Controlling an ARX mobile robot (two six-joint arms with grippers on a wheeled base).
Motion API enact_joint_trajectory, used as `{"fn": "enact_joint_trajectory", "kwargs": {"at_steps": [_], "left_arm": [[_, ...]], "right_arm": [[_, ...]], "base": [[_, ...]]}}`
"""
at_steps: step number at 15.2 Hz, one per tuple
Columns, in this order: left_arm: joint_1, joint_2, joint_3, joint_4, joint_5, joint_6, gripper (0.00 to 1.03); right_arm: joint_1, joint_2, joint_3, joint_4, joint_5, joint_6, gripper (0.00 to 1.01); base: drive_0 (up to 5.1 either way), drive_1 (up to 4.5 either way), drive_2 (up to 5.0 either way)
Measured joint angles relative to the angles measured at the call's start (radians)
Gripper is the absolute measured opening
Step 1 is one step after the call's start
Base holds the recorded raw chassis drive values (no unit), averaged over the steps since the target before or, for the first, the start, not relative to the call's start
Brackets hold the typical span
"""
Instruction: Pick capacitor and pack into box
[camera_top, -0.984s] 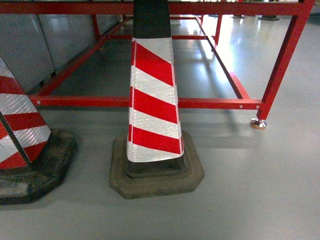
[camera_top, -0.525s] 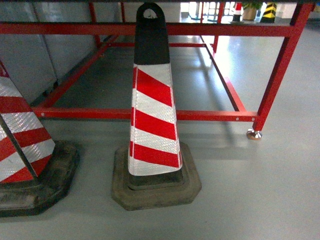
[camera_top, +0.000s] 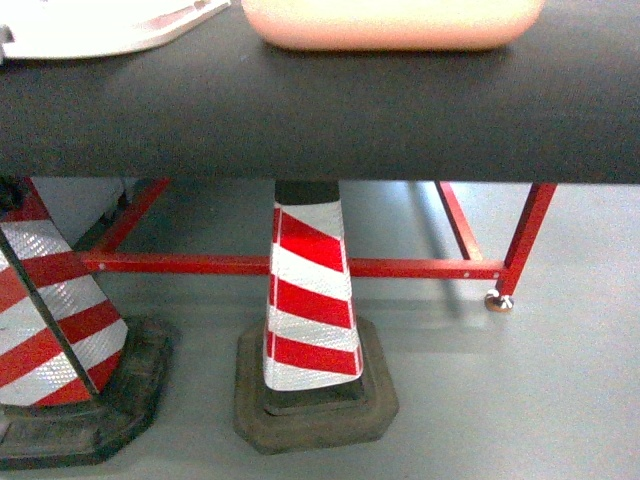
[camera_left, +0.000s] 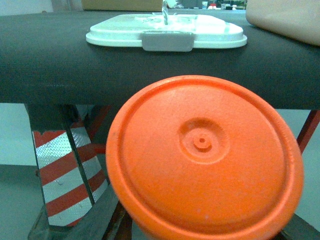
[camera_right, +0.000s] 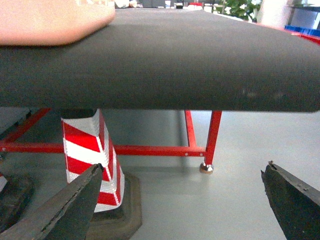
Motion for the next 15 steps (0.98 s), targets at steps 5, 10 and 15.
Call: {"fn": "enact_joint_trajectory", "kwargs": {"at_steps": [5, 10, 15], "left_arm": [[0.0, 0.0, 0.0, 0.0, -0.003, 0.0, 0.44], [0.0, 0.0, 0.0, 0.0, -0.002, 0.0, 0.44], [0.0, 0.0, 0.0, 0.006, -0.001, 0.0, 0.44]], "right_arm": [[0.0, 0.0, 0.0, -0.001, -0.001, 0.0, 0.98], [0.0, 0.0, 0.0, 0.001, -0.001, 0.0, 0.98], [0.0, 0.0, 0.0, 0.005, -0.001, 0.0, 0.98]], "base": [[0.0, 0.0, 0.0], [0.0, 0.0, 0.0], [0.0, 0.0, 0.0]]}}
